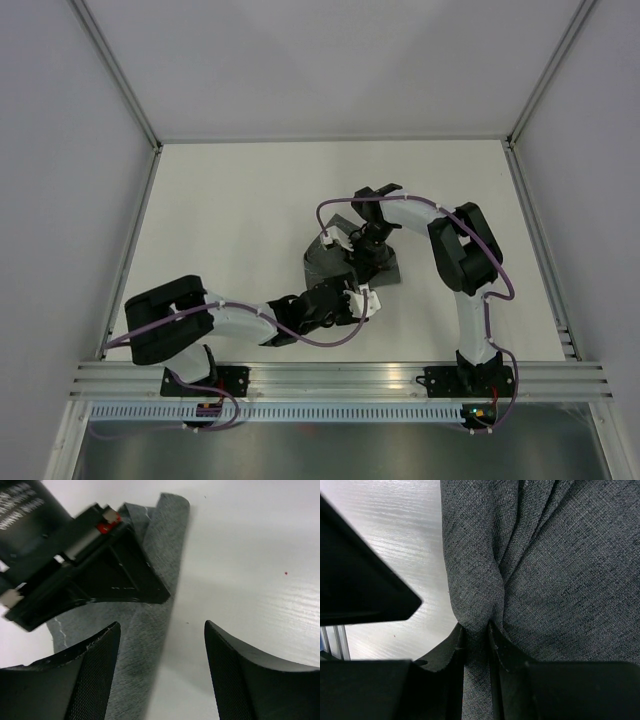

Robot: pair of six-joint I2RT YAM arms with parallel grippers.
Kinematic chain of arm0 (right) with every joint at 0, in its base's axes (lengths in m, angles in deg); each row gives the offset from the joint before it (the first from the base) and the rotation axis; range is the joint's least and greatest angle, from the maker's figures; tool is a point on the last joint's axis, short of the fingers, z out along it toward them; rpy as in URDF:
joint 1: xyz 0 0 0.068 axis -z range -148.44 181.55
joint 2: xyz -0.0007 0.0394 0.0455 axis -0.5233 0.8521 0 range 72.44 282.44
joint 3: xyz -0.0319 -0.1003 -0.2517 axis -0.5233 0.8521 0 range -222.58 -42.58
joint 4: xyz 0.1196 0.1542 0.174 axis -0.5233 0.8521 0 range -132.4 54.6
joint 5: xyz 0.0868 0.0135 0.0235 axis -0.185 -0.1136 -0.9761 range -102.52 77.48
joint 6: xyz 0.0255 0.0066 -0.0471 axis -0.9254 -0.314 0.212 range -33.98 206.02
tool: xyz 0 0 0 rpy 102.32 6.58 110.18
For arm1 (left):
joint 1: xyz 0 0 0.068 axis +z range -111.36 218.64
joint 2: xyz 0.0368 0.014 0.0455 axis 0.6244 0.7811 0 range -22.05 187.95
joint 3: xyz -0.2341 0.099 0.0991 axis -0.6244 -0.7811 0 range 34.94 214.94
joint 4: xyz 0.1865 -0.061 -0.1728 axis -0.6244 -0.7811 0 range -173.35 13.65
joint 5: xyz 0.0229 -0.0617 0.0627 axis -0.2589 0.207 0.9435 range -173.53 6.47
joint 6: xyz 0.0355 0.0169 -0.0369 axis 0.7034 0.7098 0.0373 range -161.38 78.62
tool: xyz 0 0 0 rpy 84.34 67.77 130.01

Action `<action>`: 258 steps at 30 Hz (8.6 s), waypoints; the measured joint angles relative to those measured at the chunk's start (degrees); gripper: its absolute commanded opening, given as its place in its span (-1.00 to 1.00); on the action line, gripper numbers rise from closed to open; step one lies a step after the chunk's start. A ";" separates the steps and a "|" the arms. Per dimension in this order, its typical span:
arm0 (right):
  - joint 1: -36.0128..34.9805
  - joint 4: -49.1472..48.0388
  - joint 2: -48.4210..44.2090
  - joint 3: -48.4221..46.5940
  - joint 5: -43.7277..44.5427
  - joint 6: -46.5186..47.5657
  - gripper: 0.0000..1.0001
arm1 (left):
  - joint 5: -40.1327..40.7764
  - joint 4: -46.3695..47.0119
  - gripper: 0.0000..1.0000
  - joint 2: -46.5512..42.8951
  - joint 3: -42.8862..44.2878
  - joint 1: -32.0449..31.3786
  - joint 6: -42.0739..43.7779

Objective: Fold the napkin, place the utensils inside, and roll it up
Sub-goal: Roll the napkin with the utensil

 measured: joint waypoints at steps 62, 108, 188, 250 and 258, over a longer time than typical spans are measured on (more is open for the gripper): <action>4.39 5.33 2.40 -3.52 -0.17 -4.83 -0.15 | -30.99 -12.04 -0.95 15.06 16.09 17.03 -7.98; 10.47 -33.11 -47.32 41.16 3.13 -3.17 0.26 | -48.33 -17.11 -0.95 20.28 22.73 24.76 -18.84; -6.97 -45.29 -30.56 38.38 18.62 4.15 -0.99 | -23.32 -14.38 0.09 -9.79 10.49 41.22 -40.35; 3.54 -2.67 -0.02 -0.85 -0.94 0.79 -0.99 | -2.93 -0.66 0.63 14.01 9.29 5.55 -3.65; 3.80 -2.62 0.11 -0.87 -1.22 0.79 -0.99 | -4.15 -0.48 0.33 14.73 9.79 7.85 -3.78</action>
